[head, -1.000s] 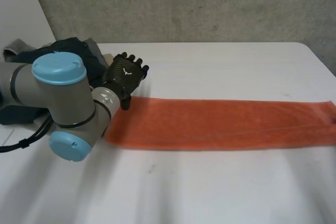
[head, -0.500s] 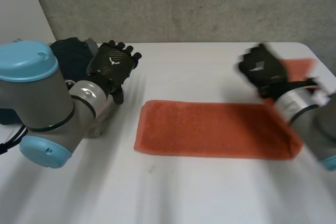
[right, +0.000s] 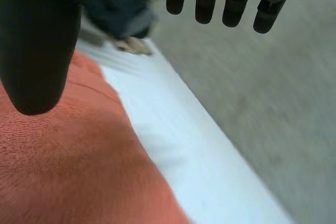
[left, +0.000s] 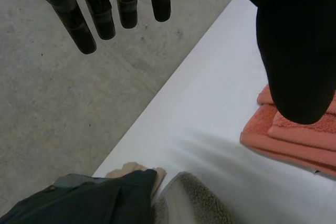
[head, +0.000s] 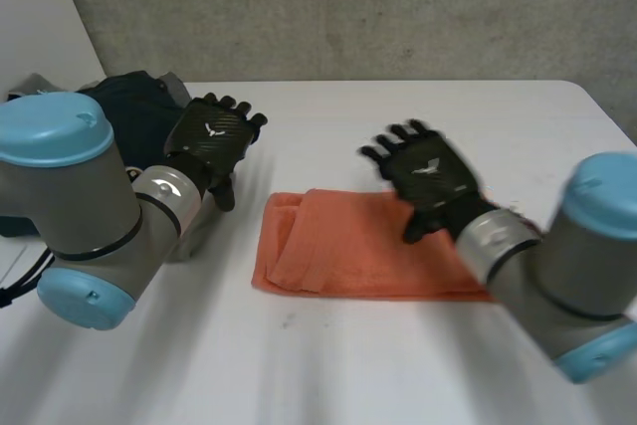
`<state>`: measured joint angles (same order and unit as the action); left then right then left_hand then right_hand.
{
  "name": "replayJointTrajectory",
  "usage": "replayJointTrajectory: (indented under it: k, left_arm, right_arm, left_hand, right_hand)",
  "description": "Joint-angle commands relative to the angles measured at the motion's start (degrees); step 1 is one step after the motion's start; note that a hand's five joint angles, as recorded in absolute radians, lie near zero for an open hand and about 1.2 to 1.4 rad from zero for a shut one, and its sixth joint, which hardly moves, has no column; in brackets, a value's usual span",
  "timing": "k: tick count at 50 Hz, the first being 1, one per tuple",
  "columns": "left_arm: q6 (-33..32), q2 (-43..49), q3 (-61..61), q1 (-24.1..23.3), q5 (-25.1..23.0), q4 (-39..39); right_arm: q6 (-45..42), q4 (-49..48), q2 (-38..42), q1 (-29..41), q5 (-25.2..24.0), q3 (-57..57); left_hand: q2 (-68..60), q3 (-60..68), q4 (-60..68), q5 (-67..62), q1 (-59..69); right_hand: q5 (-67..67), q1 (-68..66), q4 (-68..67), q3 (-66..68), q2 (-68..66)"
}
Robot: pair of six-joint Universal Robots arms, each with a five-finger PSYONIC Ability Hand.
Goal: Fold the laundry.
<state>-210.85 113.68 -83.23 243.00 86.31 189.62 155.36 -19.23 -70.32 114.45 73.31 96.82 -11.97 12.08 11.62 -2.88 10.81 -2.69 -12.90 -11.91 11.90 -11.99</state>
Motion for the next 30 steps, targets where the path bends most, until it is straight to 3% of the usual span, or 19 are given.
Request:
replayJointTrajectory:
  k: [1, 4, 8, 9, 12, 15, 19, 25, 30]
  left_arm:
    - [0.0, 1.3, 0.3, -2.6, 0.1, 1.2]
    - [0.0, 1.6, 0.1, -2.9, 0.0, 1.4]
    - [0.0, 2.1, -0.3, -3.0, 0.1, 1.3]
    - [0.0, 2.1, -0.4, -3.0, 0.1, 1.4]
    - [0.0, 2.1, -0.4, -3.0, 0.1, 1.4]
    - [0.0, 2.1, -0.4, -2.9, 0.2, 1.3]
    - [0.1, 1.4, -0.6, -2.9, 0.3, 1.3]
    - [0.1, -0.3, -2.1, -2.4, 0.4, 1.3]
    - [0.5, -0.6, -3.2, -1.6, 0.9, 1.4]
  right_arm:
    - [1.5, 14.3, -0.4, -8.3, 0.6, 4.9]
    - [-5.1, 14.8, 1.2, -11.0, 2.5, 7.2]
    - [-11.5, 9.9, 2.5, -14.3, 7.8, 9.3]
    - [-11.6, 5.2, 2.5, -15.0, 9.6, 9.6]
    - [-13.3, -4.4, 1.3, -13.8, 12.2, 10.1]
    - [-14.6, -7.4, -1.6, -10.3, 11.9, 9.4]
    - [-14.8, -7.6, -3.4, -1.5, 8.4, 6.1]
    - [-15.6, -8.1, 5.6, 12.4, -0.9, 1.8]
    - [-15.7, -7.3, 11.7, 18.9, -6.6, -1.0]
  left_hand:
    - [2.0, -2.1, -1.6, 2.9, -0.8]
    - [2.0, -2.1, -1.6, 2.9, -0.8]
    - [2.0, -2.1, -1.6, 2.9, -0.8]
    - [2.0, -2.1, -1.6, 2.9, -0.8]
    - [2.0, -2.1, -1.6, 2.9, -0.8]
    - [2.0, -2.1, -1.6, 2.9, -0.8]
    - [2.0, -2.1, -1.6, 2.9, -0.8]
    - [2.0, -2.1, -1.6, 2.9, -0.8]
    - [2.0, -2.1, -1.6, 2.9, -0.8]
  right_hand:
    - [2.7, 2.9, 1.9, -1.9, 2.0]
    - [2.7, 2.9, 1.9, -1.9, 2.0]
    - [-57.9, -57.7, -58.7, 58.7, -58.6]
    - [-67.2, -67.0, -68.0, 68.0, -67.9]
    - [-67.3, -67.1, -68.1, 68.1, -68.0]
    - [-67.3, -67.1, -68.1, 68.1, -68.0]
    - [-67.3, -67.1, -68.1, 68.1, -68.0]
    - [-67.3, -67.1, -68.1, 68.1, -68.0]
    - [-67.3, -67.1, -68.1, 68.1, -68.0]
